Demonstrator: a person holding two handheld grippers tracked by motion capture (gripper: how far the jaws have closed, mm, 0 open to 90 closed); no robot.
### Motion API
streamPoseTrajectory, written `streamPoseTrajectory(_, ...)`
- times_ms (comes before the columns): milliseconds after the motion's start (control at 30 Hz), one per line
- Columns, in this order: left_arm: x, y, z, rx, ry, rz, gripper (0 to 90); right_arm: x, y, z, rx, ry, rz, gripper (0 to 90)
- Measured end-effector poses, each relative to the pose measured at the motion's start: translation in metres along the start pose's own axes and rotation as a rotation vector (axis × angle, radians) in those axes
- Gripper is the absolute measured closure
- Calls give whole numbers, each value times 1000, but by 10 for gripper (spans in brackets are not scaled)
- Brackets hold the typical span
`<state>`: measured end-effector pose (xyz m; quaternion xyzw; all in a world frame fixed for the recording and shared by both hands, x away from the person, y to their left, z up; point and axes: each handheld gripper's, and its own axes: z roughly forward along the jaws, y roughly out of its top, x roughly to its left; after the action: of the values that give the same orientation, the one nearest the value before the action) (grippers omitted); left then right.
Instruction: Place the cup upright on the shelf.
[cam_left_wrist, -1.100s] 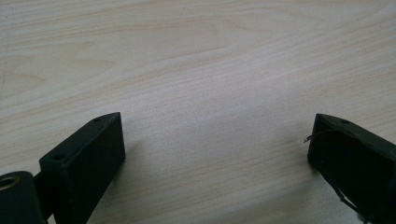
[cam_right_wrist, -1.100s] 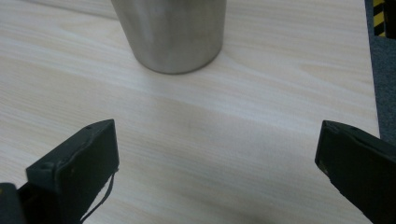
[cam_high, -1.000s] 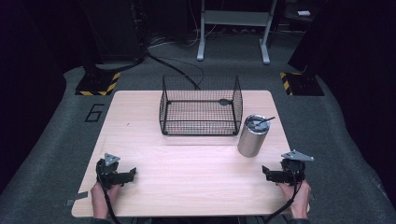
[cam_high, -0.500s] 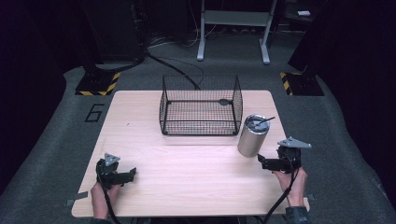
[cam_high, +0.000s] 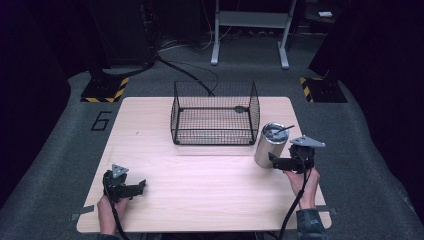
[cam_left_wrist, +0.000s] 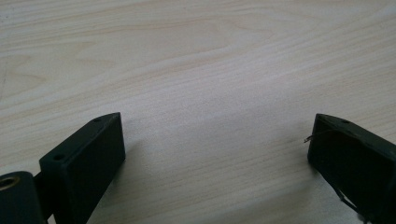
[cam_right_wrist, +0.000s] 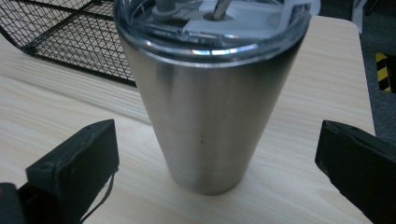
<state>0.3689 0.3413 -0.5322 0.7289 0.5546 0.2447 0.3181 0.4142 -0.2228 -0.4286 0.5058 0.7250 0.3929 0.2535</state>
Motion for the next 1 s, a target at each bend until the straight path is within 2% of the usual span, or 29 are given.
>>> streamPoseTrajectory(533,0,0,0,0,1,1,39,2,22,22,-28,-5,25,0)
streamPoseTrajectory(600,0,0,0,0,1,1,39,3,23,24,-35,6,28,0)
streamPoseTrajectory(800,0,0,0,0,1,1,39,5,27,29,-49,-1,19,0)
streamPoseTrajectory(833,0,0,0,0,-1,0,39,6,27,29,-49,2,32,0)
streamPoseTrajectory(1000,0,0,0,0,0,1,39,5,29,33,-70,6,39,0)
